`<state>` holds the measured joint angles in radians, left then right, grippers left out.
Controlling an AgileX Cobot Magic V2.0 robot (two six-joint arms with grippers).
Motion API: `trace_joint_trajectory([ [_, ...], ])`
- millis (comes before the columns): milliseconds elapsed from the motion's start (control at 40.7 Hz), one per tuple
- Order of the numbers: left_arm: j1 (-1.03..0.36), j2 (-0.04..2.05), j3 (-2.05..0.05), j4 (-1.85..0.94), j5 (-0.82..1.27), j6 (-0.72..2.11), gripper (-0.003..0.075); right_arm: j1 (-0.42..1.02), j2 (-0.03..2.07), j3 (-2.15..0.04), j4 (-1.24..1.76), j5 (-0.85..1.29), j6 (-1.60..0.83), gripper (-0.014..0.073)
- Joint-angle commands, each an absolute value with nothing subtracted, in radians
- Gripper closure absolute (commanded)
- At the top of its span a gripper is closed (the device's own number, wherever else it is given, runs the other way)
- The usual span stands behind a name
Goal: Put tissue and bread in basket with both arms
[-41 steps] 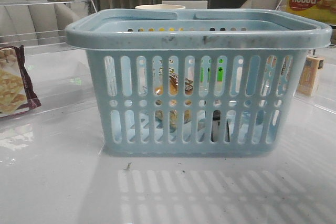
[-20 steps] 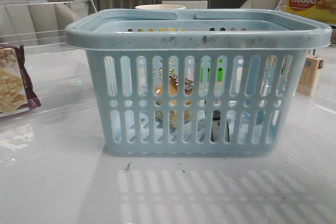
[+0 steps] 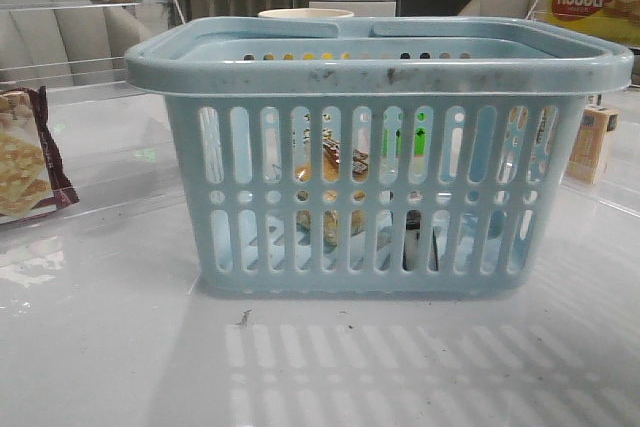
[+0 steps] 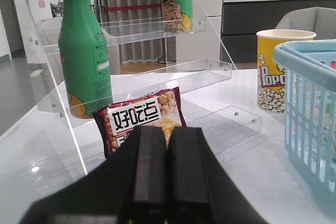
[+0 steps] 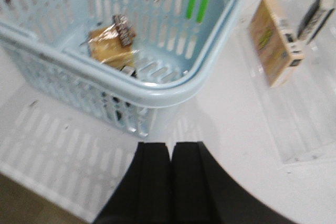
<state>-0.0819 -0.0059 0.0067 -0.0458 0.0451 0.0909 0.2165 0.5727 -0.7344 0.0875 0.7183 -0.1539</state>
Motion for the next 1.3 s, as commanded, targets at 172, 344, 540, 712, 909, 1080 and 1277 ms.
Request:
trace_joint_trajectory([
  [172,-0.080,-0.024,0.007,-0.056,-0.044,0.089,0.0629,0.025,0.325,-0.439,0.053,0.258,-0.164,0.0538],
  [344,-0.080,-0.024,0.007,-0.056,-0.044,0.089,0.0629,-0.009,0.149,-0.181,0.053,0.067,-0.164,0.0538],
  [540,-0.080,-0.024,0.007,-0.056,-0.044,0.089,0.0629,-0.009,0.032,-0.015,0.053,-0.030,-0.164,0.0538],
  [712,-0.080,-0.024,0.007,-0.056,-0.044,0.089,0.0629,-0.011,-0.023,0.030,0.053,-0.067,-0.164,0.0538],
  [909,-0.080,-0.022,0.007,-0.056,-0.044,0.089,0.0629,-0.011,-0.024,0.030,0.053,-0.069,-0.164,0.0538],
  [1080,-0.080,-0.022,0.007,-0.056,-0.044,0.089,0.0629,-0.011,-0.024,0.030,0.051,-0.078,-0.146,0.0538],
  [1277,-0.080,-0.022,0.007,-0.056,-0.044,0.089,0.0629,-0.011,-0.024,0.030,-0.054,-0.118,0.000,0.0538],
])
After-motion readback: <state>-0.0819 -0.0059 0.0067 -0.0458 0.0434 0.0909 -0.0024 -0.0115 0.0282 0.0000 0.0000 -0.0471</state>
